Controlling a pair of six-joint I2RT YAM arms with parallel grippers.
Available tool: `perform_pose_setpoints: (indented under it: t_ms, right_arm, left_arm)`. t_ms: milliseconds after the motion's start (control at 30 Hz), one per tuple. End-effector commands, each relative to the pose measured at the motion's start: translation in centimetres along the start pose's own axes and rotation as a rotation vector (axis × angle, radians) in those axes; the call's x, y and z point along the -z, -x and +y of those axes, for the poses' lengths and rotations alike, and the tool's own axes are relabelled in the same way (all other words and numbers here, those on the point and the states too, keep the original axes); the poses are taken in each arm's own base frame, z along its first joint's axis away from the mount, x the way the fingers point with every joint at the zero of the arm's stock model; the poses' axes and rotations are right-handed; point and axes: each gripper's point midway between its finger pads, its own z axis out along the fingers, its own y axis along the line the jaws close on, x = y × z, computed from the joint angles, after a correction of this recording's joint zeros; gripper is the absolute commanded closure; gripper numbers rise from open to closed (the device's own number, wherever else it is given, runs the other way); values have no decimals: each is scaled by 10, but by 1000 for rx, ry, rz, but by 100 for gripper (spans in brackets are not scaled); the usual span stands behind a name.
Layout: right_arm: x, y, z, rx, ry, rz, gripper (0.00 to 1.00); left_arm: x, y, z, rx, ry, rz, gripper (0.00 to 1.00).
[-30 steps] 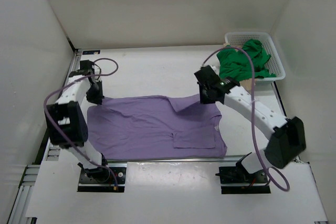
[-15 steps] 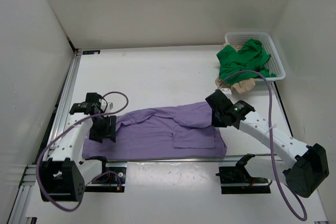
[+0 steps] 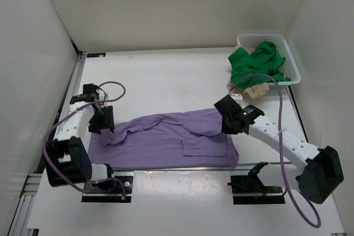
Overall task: Fold and stack the t-shirts
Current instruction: Fold the other side of the tshirt into a rectangle
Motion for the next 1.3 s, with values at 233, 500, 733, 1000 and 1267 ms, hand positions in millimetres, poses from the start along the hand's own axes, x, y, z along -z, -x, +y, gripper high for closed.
perform_pose_setpoints:
  t_ms: [233, 500, 733, 1000, 1267]
  right_arm:
    - [-14, -13, 3, 22, -5, 44, 100]
    - [-14, -17, 0, 21, -4, 43, 100]
    - [-12, -18, -3, 7, -4, 28, 100]
    - [-13, -17, -4, 7, -11, 22, 100]
    - [-12, -12, 0, -59, 11, 23, 100]
  left_arm:
    - [-33, 19, 2, -175, 213, -20, 31]
    - [-31, -21, 25, -190, 317, 9, 35]
    - [-30, -43, 23, -199, 289, 75, 35]
    - [-22, -36, 8, -197, 211, 99, 40]
    - [13, 3, 25, -174, 333, -80, 31]
